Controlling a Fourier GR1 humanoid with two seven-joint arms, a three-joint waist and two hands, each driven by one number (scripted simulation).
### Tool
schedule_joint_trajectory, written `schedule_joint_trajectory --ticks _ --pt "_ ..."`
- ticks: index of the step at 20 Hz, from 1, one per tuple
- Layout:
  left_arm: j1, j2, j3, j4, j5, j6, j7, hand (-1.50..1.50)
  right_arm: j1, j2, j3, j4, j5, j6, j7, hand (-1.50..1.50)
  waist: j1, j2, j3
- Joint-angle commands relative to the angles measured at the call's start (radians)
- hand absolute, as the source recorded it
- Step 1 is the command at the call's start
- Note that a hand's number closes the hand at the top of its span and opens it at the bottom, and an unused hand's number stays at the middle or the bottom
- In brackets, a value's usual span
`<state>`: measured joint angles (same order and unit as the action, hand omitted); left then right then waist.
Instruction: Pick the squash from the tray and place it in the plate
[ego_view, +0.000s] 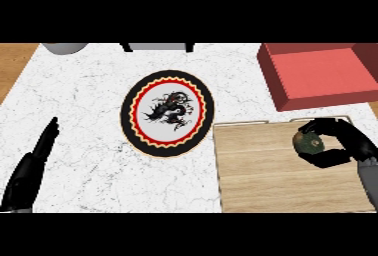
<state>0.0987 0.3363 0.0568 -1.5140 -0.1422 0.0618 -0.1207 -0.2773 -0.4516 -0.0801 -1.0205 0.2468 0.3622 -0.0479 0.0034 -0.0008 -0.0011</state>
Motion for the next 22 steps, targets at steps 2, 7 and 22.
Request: schedule_joint_trajectory --ticks 2,7,22 --pt "-0.029 -0.020 0.020 -0.027 -0.037 -0.023 0.055 0.00 -0.020 -0.006 -0.025 0.090 0.054 -0.005 -0.097 1.50 0.000 0.001 0.001" --pt "-0.035 -0.005 0.005 0.018 -0.016 -0.045 -0.009 0.00 -0.204 -0.050 0.147 0.143 0.312 -0.144 -0.046 1.50 0.052 0.015 0.002" --pt "0.004 0.012 0.042 -0.026 -0.007 -0.056 -0.014 0.00 -0.509 -0.025 0.114 0.358 0.498 -0.592 -0.181 1.50 0.026 0.005 0.002"
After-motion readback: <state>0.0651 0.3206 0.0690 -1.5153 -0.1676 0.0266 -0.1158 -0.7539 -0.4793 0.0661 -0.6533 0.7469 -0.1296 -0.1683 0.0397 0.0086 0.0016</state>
